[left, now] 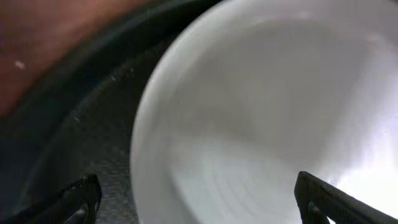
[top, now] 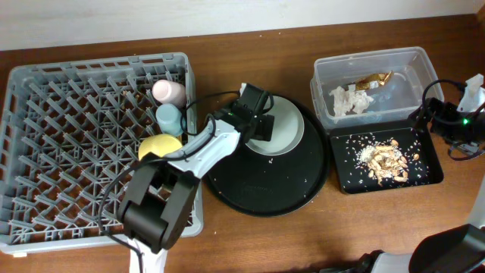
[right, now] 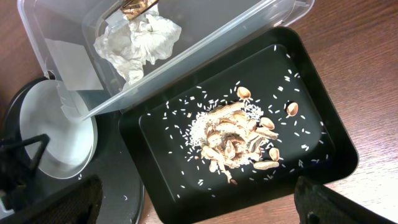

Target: Sort waste into correct bins and load items into the dishwasher rack

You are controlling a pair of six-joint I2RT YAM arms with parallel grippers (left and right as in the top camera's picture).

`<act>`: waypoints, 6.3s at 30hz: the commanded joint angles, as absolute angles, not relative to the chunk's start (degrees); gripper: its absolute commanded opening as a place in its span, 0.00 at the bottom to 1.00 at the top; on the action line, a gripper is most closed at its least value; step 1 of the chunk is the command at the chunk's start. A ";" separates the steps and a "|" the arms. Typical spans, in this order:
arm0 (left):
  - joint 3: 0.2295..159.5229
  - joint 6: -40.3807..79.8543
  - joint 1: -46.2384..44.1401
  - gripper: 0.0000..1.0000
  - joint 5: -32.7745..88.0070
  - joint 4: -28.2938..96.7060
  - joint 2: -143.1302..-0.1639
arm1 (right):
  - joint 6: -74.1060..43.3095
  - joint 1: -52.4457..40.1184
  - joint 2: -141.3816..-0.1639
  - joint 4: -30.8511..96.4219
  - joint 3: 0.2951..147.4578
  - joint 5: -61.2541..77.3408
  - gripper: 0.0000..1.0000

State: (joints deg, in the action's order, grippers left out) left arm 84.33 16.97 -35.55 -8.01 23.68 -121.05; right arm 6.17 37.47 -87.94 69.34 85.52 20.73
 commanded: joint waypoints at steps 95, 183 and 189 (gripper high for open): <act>84.49 20.32 17.06 0.99 14.15 41.74 -79.70 | 6.13 37.52 -87.90 69.36 86.41 20.27 0.99; 84.49 20.34 17.06 1.00 14.15 43.22 -79.70 | -5.41 0.99 -0.21 4.23 0.32 -4.99 0.99; 84.49 20.34 17.06 0.99 14.17 43.22 -79.70 | -5.41 0.99 -0.21 4.21 0.32 -4.99 0.99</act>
